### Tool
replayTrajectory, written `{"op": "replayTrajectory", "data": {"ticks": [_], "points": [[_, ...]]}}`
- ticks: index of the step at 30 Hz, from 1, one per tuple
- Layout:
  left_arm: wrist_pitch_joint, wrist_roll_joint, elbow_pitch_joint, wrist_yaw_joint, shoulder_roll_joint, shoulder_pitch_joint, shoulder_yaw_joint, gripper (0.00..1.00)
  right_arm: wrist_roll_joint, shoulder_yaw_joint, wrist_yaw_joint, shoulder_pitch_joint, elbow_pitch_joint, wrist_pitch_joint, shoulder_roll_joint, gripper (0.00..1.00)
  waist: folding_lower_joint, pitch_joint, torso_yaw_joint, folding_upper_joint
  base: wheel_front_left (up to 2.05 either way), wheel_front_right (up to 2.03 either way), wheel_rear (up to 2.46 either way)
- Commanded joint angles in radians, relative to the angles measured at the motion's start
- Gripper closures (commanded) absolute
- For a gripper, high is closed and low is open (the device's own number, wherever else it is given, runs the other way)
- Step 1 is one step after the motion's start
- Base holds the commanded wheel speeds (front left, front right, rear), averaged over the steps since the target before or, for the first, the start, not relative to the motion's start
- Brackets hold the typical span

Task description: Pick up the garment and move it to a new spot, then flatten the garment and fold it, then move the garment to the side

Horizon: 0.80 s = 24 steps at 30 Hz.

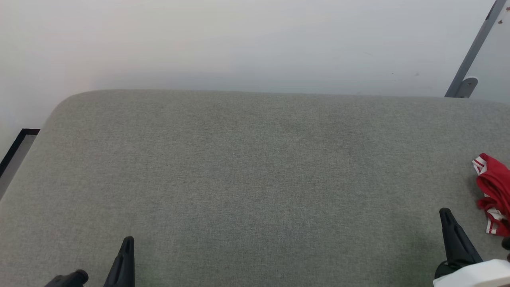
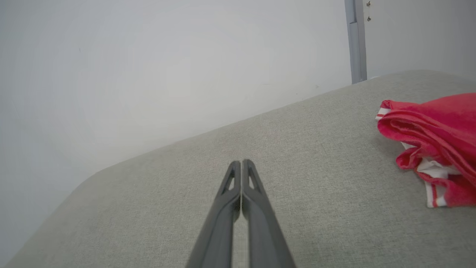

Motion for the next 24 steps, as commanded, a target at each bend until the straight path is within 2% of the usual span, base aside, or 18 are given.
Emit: {"op": "replayTrajectory", "data": {"ticks": [1,24], "points": [[0.010,-0.045,-0.009,0.001,0.007,-0.032,0.008,1.00,0.039,-0.008,0.000,-0.032,-0.005,0.008,-0.002,1.00,0.0000,0.000,-0.001,-0.0001,0.00,0.00,0.00],[0.093,-0.381,0.024,0.000,-0.010,-0.109,0.029,1.00,0.331,-0.019,0.000,-0.095,0.045,0.067,0.042,1.00,0.0000,0.005,-0.014,-0.0001,0.00,0.00,0.00]]}}
